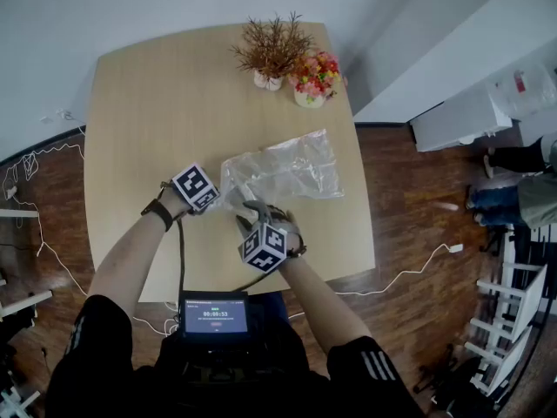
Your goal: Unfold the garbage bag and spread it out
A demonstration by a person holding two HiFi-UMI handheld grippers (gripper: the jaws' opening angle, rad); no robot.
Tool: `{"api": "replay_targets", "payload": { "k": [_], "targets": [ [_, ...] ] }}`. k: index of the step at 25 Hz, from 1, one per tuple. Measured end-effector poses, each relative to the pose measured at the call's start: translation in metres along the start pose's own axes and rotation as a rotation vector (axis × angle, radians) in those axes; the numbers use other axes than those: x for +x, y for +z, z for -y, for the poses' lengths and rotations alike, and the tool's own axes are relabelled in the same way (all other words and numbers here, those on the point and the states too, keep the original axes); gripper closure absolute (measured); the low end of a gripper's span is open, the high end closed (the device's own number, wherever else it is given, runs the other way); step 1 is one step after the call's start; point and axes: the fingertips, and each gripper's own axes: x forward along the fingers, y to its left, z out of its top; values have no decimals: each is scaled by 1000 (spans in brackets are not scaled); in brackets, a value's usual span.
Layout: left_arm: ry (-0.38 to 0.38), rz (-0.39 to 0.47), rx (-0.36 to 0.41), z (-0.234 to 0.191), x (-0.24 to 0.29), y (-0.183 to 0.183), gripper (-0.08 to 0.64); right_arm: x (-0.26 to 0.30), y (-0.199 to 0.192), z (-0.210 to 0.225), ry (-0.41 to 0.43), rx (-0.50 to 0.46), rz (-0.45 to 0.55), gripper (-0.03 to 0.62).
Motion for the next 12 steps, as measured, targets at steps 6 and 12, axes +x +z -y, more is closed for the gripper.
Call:
{"api": "replay_targets", "payload": {
  "k": [6, 12],
  "targets": [
    [-7, 11, -19, -1, 0, 2, 528, 35, 10, -13, 46, -48, -45, 417],
    [-23, 26, -35, 2, -1, 3, 528, 61, 1, -15, 26, -59, -120, 419]
  ]
}}
